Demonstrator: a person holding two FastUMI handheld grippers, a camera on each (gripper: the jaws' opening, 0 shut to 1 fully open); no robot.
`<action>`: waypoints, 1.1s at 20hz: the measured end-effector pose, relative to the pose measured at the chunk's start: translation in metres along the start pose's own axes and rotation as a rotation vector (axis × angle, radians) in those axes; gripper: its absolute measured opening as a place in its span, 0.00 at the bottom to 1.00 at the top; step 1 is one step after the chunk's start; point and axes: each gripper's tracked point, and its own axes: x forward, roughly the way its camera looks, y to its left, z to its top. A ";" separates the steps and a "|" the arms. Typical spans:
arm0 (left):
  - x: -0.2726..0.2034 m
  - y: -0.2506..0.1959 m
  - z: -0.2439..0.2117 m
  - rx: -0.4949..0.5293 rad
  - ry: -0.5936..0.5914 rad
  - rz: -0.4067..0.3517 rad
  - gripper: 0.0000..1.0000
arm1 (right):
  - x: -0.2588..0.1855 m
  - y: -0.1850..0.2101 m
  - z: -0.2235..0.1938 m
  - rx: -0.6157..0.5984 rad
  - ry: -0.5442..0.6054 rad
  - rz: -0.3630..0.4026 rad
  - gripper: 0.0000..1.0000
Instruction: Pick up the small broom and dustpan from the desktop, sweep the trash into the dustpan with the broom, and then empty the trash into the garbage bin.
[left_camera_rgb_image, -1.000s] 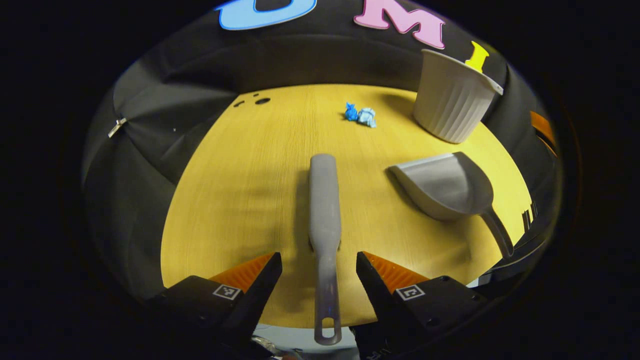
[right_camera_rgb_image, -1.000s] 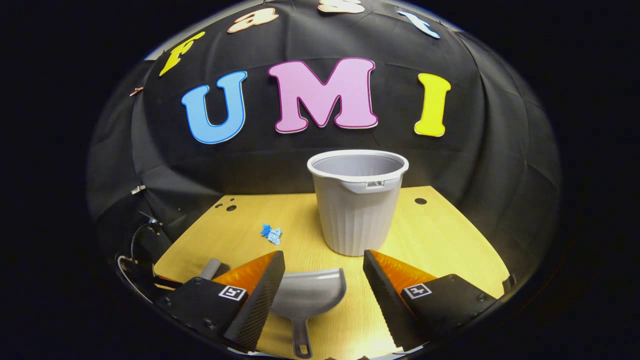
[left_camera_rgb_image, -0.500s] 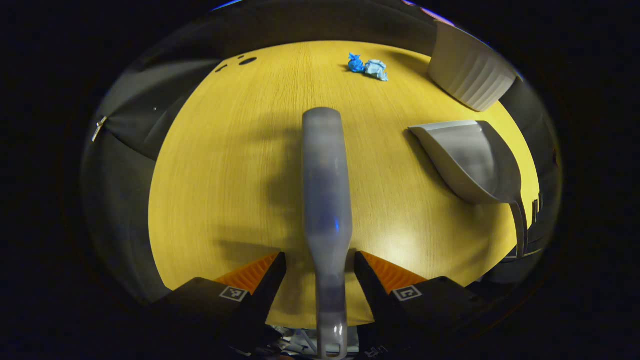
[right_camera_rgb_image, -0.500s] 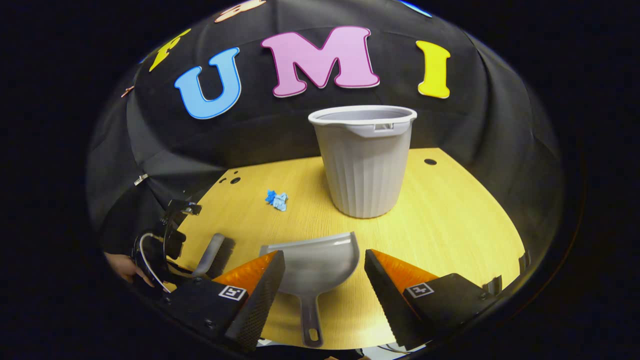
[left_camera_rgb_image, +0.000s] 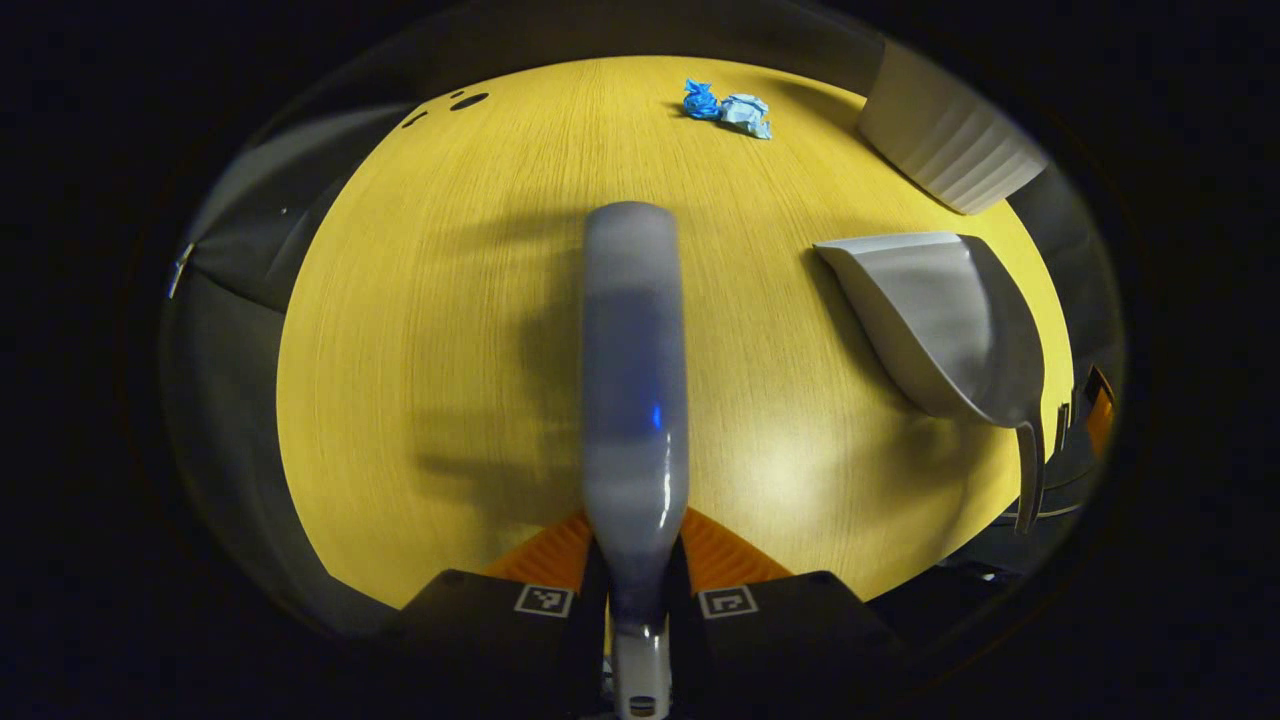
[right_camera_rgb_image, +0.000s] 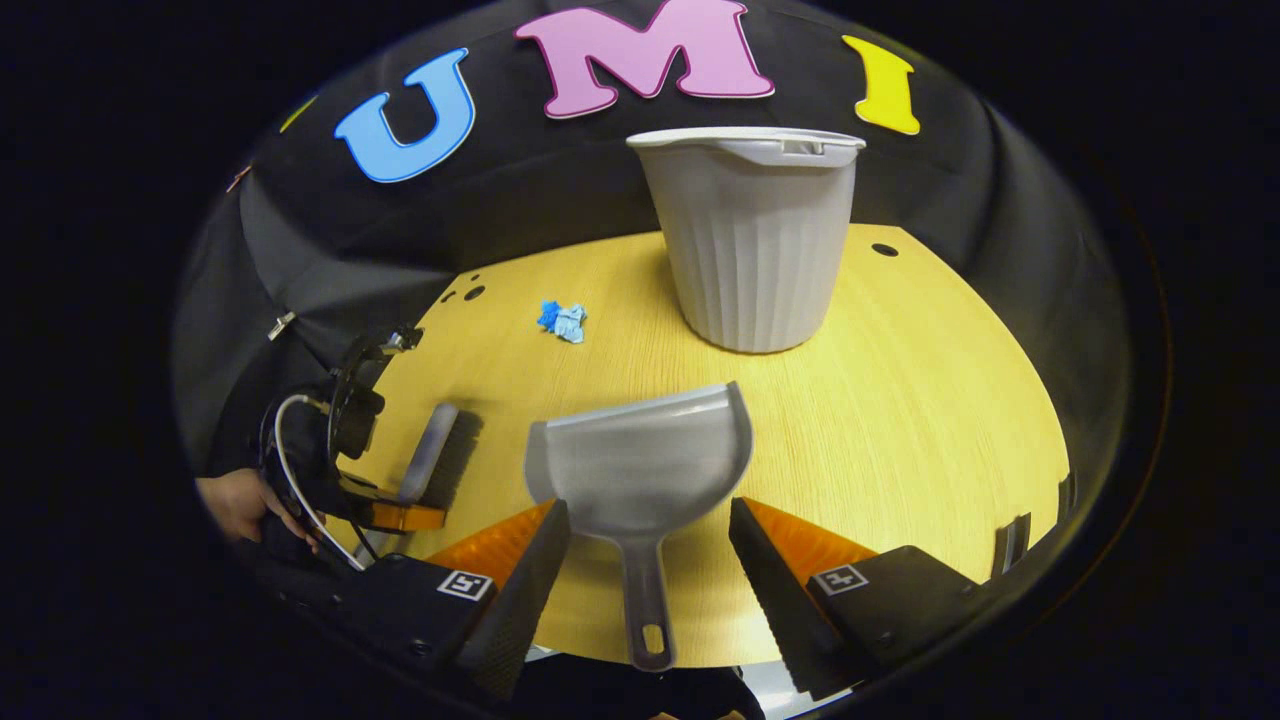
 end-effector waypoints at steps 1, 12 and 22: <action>0.000 0.000 0.001 0.011 -0.016 -0.004 0.29 | 0.003 0.000 -0.004 -0.009 0.020 -0.006 0.99; -0.044 0.022 0.018 -0.057 -0.274 -0.120 0.23 | 0.013 0.014 -0.047 -0.030 0.229 -0.047 0.99; -0.086 0.050 0.051 -0.135 -0.379 -0.126 0.23 | 0.070 -0.007 -0.085 -0.062 0.402 -0.101 1.00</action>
